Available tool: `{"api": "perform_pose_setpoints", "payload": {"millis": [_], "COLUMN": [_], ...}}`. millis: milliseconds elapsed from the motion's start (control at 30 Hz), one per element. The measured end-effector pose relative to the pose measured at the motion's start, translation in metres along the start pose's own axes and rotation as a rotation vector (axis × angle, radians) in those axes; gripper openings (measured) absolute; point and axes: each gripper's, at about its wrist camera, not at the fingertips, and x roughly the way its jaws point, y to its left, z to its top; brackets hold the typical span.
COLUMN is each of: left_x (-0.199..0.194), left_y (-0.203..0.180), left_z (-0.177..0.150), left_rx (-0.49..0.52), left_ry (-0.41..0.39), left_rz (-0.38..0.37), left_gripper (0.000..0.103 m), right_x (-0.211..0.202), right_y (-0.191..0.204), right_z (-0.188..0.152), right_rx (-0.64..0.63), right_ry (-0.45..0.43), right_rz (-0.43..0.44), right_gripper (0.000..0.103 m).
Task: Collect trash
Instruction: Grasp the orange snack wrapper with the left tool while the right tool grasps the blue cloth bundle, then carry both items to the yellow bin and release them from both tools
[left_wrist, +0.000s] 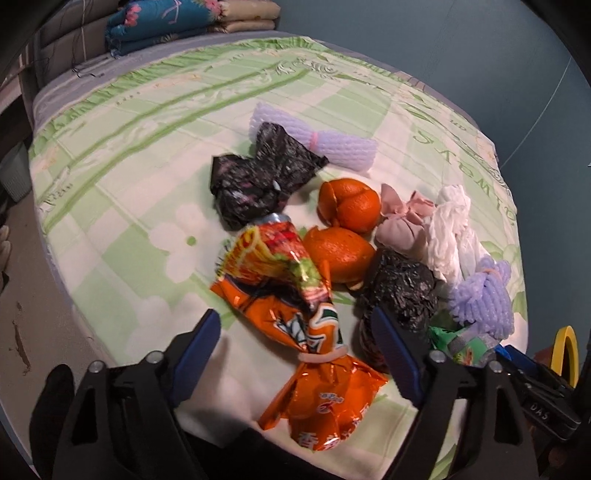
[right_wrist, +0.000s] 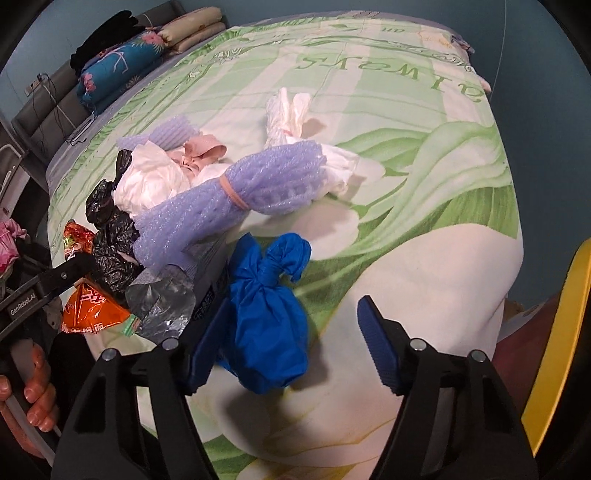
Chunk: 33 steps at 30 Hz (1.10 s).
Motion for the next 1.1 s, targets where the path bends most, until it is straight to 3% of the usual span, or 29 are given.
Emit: {"api": "perform_pose_setpoints", "payload": {"millis": [267,400,567,767,1100], "left_x": [0.013,0.012,0.005,-0.013,-0.045], "left_y": [-0.005,-0.003,-0.001,0.0,0.001], "left_z": [-0.005,-0.006,-0.009,-0.009,-0.016], "left_rx": [-0.007,-0.015,-0.019,-0.008,-0.001], "left_ry": [0.046,0.043,0.02,-0.022,-0.089], "left_rz": [-0.045,-0.065,-0.078,-0.111,-0.134], "left_gripper": [0.05,0.044,0.038,0.035,0.035], "right_x": [0.007,0.005,0.0,-0.011,-0.054], "right_y": [0.013,0.015,0.018,0.013,0.001], "right_z": [-0.009,-0.01,-0.012,-0.014,-0.013], "right_rx": [-0.046,-0.04,-0.054,-0.032,-0.013], "right_ry": [0.045,0.054,0.058,0.073,0.008], "right_rz": [0.009,0.043,0.07,0.119,0.153], "right_gripper": [0.054,0.035,0.021,0.016,0.016]}}
